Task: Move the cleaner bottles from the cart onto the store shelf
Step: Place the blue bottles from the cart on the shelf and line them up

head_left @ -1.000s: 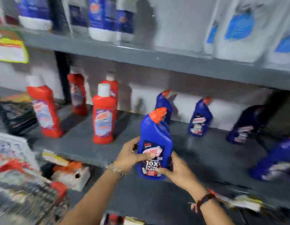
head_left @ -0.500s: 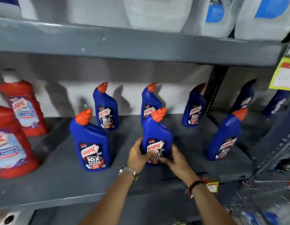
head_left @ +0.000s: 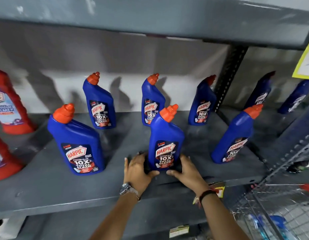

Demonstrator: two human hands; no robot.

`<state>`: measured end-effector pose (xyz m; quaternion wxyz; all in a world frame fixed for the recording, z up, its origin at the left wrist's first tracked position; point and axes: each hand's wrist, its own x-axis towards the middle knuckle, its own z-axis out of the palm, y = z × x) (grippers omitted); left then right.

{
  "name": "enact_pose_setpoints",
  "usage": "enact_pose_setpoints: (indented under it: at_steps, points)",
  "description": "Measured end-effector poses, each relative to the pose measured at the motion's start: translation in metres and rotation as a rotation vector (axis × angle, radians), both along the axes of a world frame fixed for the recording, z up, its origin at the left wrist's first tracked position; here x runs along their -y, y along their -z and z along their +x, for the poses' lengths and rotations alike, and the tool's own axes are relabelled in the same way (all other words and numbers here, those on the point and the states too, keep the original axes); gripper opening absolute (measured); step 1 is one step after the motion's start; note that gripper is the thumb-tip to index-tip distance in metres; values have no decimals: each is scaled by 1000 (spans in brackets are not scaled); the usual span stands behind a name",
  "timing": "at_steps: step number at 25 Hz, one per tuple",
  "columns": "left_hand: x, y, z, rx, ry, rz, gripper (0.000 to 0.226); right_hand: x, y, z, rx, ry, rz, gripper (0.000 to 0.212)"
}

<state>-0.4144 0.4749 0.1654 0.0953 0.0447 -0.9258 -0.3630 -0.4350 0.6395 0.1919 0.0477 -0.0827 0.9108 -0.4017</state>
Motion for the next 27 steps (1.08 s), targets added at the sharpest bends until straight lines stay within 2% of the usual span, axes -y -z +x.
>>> enact_pose_setpoints:
  at_steps: [9, 15, 17, 18, 20, 21, 22, 24, 25, 27]
  points:
    - [0, -3, -1, -15, 0, 40, 43, 1, 3, 3, -62, 35, 28, 45]
    - [-2, -5, 1, -5, 41, 9, 50, 0, 3, 3, 0, 47, 5, 51]
    - [5, -5, 12, -5, 26, 151, 56, -1, 4, 11, 61, 133, -100, 56]
    - [15, -4, 23, -43, -11, 244, 54, 2, 6, 19, 55, 232, -170, 50]
    - [43, 1, 51, -219, -164, 317, 43, 17, 12, 44, -38, 426, -284, 22]
    - [61, 2, 65, -302, -292, 333, 44, 31, 14, 58, -99, 448, -291, 24]
    - [81, 0, 75, -343, -431, 340, 51, 50, 19, 68, -155, 387, -283, 33]
    - [126, -4, 79, -257, -602, 291, 69, 98, 25, 77, -203, 181, -293, 25]
    - [142, -7, 73, -158, -561, 266, 76, 117, 23, 75, -183, 73, -283, 27]
    - [169, -11, 60, -12, -326, 248, 81, 150, 18, 61, -72, -136, -246, 47]
